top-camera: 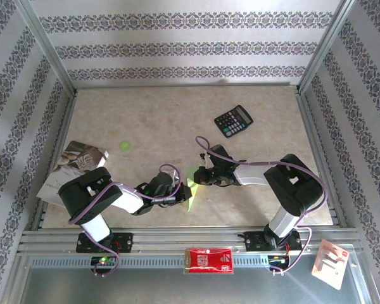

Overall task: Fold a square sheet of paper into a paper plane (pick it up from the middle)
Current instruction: Fold the wing for the fifth time at the center of the table.

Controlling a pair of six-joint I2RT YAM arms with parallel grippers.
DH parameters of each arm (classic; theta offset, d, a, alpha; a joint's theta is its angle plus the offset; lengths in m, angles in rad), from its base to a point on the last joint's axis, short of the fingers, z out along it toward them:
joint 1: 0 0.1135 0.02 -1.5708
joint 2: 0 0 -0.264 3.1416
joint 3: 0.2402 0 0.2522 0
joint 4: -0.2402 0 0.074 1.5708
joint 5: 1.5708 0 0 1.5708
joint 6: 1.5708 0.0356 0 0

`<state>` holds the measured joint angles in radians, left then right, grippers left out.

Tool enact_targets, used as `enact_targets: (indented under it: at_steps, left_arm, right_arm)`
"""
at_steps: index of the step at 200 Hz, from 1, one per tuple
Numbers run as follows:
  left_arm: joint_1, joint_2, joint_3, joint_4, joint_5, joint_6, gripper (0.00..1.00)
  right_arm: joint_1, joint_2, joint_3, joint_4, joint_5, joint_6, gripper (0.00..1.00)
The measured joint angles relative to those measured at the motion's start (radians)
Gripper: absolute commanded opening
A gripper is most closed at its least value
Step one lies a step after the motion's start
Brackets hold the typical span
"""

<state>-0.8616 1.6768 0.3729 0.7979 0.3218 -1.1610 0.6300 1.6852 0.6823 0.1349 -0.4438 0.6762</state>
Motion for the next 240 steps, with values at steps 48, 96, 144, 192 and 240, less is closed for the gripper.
enact_targets:
  at_steps: [48, 96, 144, 192, 240]
  left_arm:
    - [0.000, -0.021, 0.007, -0.031, 0.008, -0.003, 0.16]
    - [0.000, -0.099, 0.014, -0.165, 0.007, 0.006, 0.26]
    - [0.000, -0.309, 0.001, -0.412, -0.023, 0.048, 0.29]
    - [0.000, -0.401, 0.100, -0.555, -0.008, 0.117, 0.07]
    - [0.001, -0.272, 0.184, -0.575, 0.019, 0.158, 0.04]
  right_arm:
    - [-0.006, 0.021, 0.017, 0.002, -0.018, -0.003, 0.06]
    - [-0.006, 0.034, 0.033, -0.003, -0.021, -0.011, 0.06]
    - [-0.006, 0.034, 0.035, -0.005, -0.020, 0.010, 0.06]
    - [0.012, 0.013, 0.007, 0.031, 0.030, 0.142, 0.04]
    - [0.054, -0.026, -0.026, 0.047, 0.134, 0.265, 0.04]
